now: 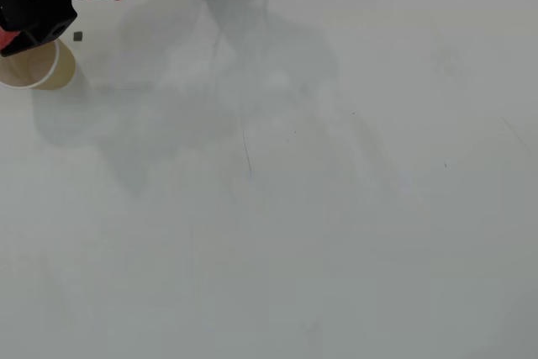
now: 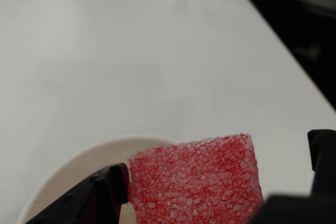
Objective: Pick up the cube and drop it in the cup.
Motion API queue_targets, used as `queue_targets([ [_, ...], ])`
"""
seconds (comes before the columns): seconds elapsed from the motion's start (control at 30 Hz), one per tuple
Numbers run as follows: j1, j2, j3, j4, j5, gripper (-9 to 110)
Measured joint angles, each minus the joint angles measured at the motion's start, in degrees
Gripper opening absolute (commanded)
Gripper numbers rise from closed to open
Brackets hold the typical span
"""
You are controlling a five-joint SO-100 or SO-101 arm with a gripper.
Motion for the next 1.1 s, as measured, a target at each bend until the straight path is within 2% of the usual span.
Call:
queue_targets([
  [0.3, -0.26, 0.0, 0.0, 0.97, 0.0, 32],
  [1.1, -9.76, 9.05, 0.0, 5.45, 0.0, 32],
])
